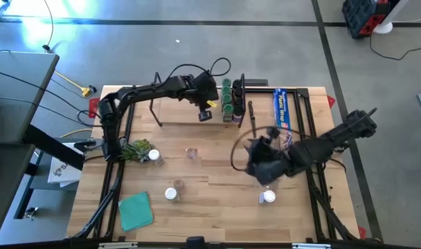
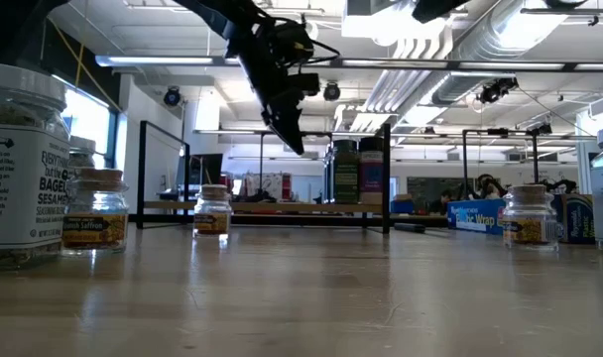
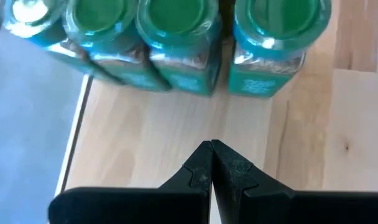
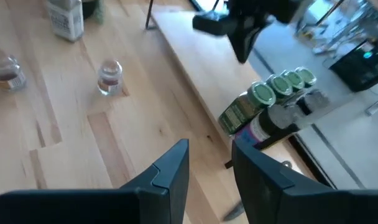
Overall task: Shelf spices
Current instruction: Put the green seasoning bottle on the shelf aligned with the other green seasoning bottles
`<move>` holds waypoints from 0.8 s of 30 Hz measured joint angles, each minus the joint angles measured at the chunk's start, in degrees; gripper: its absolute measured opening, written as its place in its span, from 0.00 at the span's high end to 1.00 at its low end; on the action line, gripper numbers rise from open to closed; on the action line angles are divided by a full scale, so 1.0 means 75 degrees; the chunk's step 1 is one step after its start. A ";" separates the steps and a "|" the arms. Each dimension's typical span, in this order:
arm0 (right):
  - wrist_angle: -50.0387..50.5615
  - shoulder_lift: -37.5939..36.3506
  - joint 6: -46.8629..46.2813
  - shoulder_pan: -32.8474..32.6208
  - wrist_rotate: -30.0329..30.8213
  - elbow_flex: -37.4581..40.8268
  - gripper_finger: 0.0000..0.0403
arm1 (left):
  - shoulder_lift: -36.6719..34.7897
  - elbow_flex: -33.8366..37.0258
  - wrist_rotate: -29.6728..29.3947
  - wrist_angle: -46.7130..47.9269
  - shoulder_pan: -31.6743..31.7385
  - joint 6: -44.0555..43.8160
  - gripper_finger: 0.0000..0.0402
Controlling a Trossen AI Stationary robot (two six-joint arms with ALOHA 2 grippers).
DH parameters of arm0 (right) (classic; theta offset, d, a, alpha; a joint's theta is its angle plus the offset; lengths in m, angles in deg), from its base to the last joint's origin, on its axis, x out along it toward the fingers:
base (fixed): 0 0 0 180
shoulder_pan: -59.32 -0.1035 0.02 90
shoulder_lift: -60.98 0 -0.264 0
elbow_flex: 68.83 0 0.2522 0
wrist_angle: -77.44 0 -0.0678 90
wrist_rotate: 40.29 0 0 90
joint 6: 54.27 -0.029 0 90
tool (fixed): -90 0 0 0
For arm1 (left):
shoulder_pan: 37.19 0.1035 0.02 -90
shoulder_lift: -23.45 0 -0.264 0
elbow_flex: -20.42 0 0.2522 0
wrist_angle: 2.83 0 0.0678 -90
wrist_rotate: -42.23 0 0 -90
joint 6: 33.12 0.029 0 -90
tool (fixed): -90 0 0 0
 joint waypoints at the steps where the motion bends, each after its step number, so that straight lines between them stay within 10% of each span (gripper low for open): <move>1: -0.0190 0.0000 0.0310 0.0262 -0.0144 0.0000 0.71 | -0.0147 0.0168 0.0003 -0.0008 0.0010 -0.0002 1.00; 15: -0.3414 0.0037 0.4095 0.4841 -0.5279 0.0000 0.87 | -0.3757 0.3785 -0.0577 -0.1095 -0.0193 -0.0865 1.00; 24: -0.3366 0.1057 0.4800 0.5522 -0.5915 -0.0313 0.99 | -0.4975 0.4985 -0.0760 -0.1384 -0.0228 -0.1217 1.00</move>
